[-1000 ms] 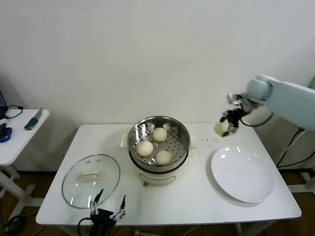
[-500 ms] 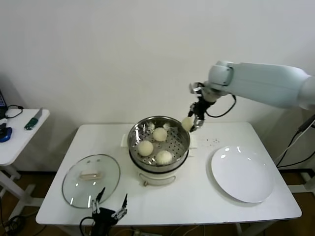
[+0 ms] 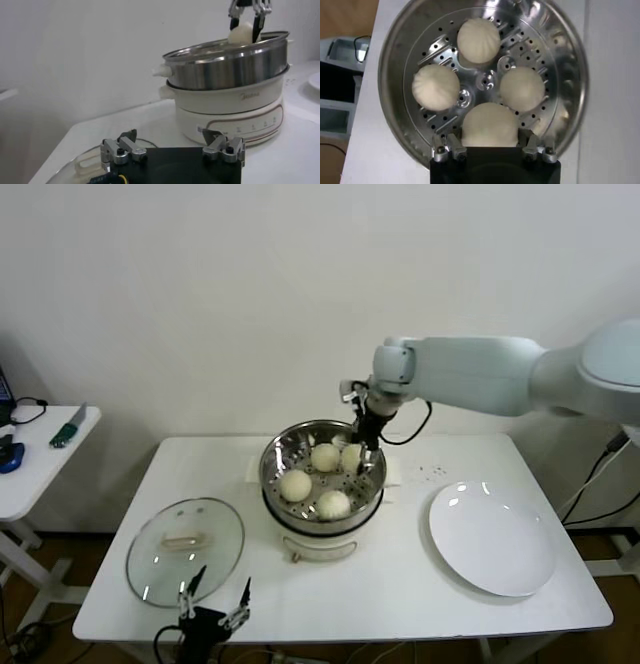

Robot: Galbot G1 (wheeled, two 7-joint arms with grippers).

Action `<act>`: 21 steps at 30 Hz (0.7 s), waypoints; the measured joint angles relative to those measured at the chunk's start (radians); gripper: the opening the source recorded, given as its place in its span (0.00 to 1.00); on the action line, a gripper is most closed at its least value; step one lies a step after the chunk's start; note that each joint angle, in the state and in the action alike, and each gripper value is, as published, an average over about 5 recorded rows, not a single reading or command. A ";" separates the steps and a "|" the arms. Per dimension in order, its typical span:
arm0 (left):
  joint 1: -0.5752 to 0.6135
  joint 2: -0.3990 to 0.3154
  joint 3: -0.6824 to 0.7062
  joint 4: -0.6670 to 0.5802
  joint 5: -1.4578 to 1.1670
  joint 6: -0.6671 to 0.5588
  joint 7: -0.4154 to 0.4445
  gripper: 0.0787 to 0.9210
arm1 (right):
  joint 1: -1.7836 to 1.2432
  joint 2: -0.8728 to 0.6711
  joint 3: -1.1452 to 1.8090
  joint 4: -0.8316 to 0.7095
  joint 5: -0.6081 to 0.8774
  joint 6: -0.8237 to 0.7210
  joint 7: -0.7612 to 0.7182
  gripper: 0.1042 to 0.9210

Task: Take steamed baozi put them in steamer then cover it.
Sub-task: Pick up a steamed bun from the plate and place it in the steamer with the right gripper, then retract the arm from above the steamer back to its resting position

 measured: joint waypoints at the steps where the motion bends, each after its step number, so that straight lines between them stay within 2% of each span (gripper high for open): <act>1: 0.001 0.001 -0.002 0.001 -0.002 -0.001 0.000 0.88 | -0.007 0.003 -0.002 -0.003 -0.003 -0.001 0.001 0.74; 8: 0.000 0.005 -0.008 0.007 -0.011 -0.002 0.000 0.88 | -0.039 0.021 -0.009 -0.023 -0.029 -0.004 0.006 0.76; 14: -0.002 0.011 -0.011 0.007 -0.015 -0.002 0.000 0.88 | -0.050 0.022 -0.003 -0.026 -0.046 -0.011 0.013 0.86; 21: 0.001 0.011 -0.011 0.008 -0.016 -0.003 0.000 0.88 | -0.049 0.011 0.015 -0.020 -0.048 -0.013 0.012 0.88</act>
